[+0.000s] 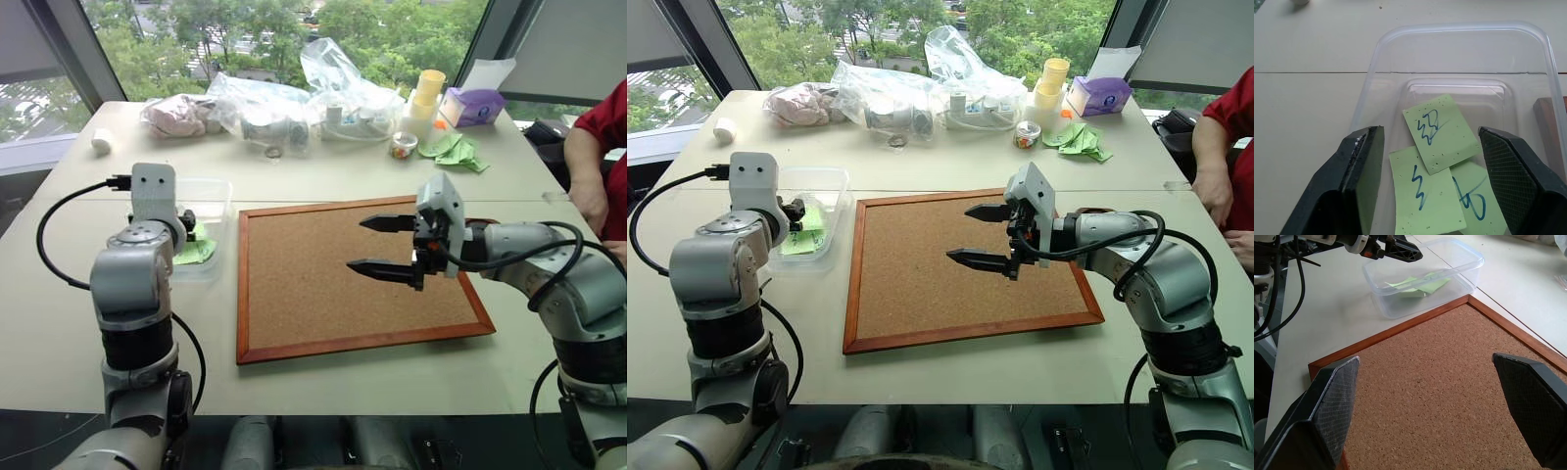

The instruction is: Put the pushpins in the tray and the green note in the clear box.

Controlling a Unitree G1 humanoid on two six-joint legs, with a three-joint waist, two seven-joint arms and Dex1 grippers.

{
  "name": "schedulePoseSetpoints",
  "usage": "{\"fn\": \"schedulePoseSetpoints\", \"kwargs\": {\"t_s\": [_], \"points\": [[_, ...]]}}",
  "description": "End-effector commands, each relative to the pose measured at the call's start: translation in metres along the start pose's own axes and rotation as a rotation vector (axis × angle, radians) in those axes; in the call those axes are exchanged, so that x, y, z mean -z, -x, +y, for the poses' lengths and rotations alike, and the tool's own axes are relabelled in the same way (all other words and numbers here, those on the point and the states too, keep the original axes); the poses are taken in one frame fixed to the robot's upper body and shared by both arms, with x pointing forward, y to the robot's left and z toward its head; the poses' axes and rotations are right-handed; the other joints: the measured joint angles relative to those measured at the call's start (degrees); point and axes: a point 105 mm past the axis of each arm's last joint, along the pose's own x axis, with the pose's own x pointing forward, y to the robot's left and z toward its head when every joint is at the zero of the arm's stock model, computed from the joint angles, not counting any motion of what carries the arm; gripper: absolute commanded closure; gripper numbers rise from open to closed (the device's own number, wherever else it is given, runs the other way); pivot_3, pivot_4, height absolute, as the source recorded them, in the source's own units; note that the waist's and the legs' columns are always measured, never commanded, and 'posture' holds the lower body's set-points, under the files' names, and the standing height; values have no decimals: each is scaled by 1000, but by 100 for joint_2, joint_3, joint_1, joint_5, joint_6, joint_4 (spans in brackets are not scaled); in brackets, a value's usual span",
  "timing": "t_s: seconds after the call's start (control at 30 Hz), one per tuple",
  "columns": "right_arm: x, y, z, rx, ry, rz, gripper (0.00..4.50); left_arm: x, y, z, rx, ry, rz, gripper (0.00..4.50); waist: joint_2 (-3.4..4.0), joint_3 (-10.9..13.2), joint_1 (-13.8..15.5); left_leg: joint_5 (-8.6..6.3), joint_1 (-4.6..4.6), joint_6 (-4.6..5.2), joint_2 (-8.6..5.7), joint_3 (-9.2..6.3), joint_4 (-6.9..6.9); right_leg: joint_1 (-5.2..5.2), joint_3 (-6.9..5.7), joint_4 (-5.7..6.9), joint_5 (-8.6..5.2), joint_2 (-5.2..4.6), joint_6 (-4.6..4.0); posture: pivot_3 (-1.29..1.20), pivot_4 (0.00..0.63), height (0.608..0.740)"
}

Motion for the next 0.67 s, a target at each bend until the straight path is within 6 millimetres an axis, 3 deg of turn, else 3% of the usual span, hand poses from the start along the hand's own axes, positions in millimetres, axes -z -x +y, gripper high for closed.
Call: {"fn": "schedulePoseSetpoints", "kwargs": {"t_s": [0.03,0.13,0.2,0.27,0.37,0.43,0.53,0.67], "points": [[-11,7,-1,25,47,-30,0,-12,4,11,-45,11,-62,164,0,0,1,0,0,0,0,0,0,0,0,0,0,-1,0,0,150,738],[-14,11,-5,51,34,-51,0,-34,10,16,-44,8,-168,164,-3,2,1,0,0,0,0,0,0,0,0,0,0,-1,0,0,150,738],[-19,17,-10,77,16,-78,0,-53,15,9,53,1,-254,164,-10,6,1,0,0,0,1,0,0,0,-1,0,0,-1,0,0,150,738],[-21,26,-17,128,-6,-93,0,-77,27,-13,281,-77,-356,164,-19,11,-1,0,0,-1,1,1,0,0,-3,0,0,-2,0,0,150,738],[-18,38,-23,194,-31,-84,0,-87,55,-49,648,-157,-403,164,-22,13,15,1,0,-4,-2,1,0,1,-9,-1,0,-8,-1,0,150,738],[-10,49,-25,249,-57,-63,0,-76,78,-67,863,-228,-401,164,-22,13,10,0,0,-3,-3,3,-2,1,-9,-6,0,-11,-1,0,150,738],[2,60,-19,299,-103,-41,0,-43,97,-80,1053,-283,-326,164,-21,14,-23,-2,-1,-1,-4,6,-9,1,-7,-10,0,-13,-1,0,150,738],[17,66,-7,330,-154,-11,0,-13,108,-85,1150,-281,-233,164,-20,15,-47,2,4,-8,9,6,-8,-1,1,-5,0,-3,-2,0,150,738]]}}
